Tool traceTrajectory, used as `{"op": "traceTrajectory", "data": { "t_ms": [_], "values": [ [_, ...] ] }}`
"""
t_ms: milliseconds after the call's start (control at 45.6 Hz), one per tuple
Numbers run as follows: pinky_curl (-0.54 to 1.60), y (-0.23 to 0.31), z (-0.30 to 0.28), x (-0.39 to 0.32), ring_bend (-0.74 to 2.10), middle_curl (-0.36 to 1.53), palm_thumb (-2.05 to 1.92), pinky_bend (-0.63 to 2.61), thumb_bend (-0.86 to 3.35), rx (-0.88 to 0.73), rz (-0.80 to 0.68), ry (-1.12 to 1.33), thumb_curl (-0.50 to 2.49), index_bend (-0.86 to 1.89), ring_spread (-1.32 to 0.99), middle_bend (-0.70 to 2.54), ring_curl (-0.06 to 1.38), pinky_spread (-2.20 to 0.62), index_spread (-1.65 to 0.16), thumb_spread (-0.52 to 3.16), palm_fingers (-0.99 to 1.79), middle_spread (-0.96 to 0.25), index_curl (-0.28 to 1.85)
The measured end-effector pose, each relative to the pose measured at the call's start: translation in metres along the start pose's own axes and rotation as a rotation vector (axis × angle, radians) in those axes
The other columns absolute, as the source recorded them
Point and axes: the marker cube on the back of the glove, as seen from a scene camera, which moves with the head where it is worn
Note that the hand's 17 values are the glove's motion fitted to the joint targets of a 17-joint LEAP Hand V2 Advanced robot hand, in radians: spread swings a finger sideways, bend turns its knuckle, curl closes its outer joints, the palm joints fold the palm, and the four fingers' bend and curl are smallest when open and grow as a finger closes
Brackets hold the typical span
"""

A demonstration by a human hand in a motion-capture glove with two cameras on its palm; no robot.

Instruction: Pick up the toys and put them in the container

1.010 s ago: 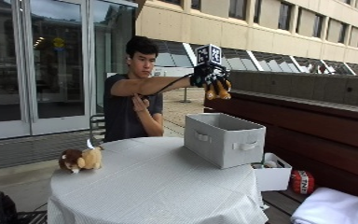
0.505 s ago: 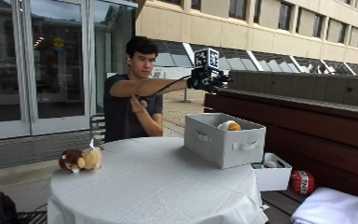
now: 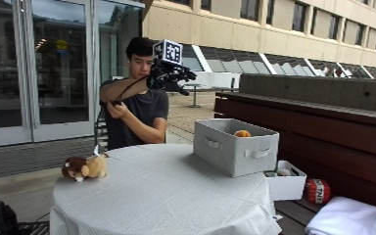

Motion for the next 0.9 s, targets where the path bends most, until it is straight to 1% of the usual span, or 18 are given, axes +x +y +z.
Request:
{"op": "traceTrajectory", "data": {
  "t_ms": [110,395,615,702,790,834,900],
  "values": [
    [0.38,0.01,0.012,0.059,0.62,0.39,-0.1,1.41,-0.09,-0.014,0.063,0.0,0.29,0.11,-0.01,0.19,0.32,-0.04,-0.32,0.85,-0.07,-0.02,0.17],
    [0.36,0.049,0.054,0.174,0.62,0.39,-0.09,1.4,-0.08,-0.057,0.165,0.044,0.26,0.1,0.0,0.2,0.31,-0.03,-0.32,0.85,-0.07,-0.04,0.17],
    [0.35,0.072,0.107,0.227,0.63,0.4,-0.08,1.37,-0.07,-0.1,0.201,-0.008,0.26,0.1,-0.02,0.2,0.31,-0.03,-0.32,0.85,-0.07,-0.06,0.17],
    [0.34,0.083,0.133,0.239,0.64,0.4,-0.08,1.34,-0.07,-0.15,0.275,-0.015,0.26,0.1,-0.03,0.21,0.31,-0.02,-0.32,0.84,-0.07,-0.07,0.17],
    [0.34,0.097,0.162,0.255,0.63,0.41,-0.08,1.32,-0.08,-0.196,0.195,-0.046,0.26,0.1,-0.04,0.22,0.31,-0.01,-0.32,0.83,-0.09,-0.08,0.17],
    [0.33,0.101,0.177,0.261,0.62,0.41,-0.08,1.3,-0.08,-0.209,0.205,-0.059,0.26,0.1,-0.05,0.23,0.31,0.0,-0.32,0.83,-0.1,-0.08,0.17],
    [0.33,0.104,0.198,0.267,0.61,0.41,-0.08,1.29,-0.08,-0.18,0.234,-0.067,0.25,0.1,-0.06,0.23,0.3,0.0,-0.32,0.82,-0.1,-0.08,0.17]
  ]
}}
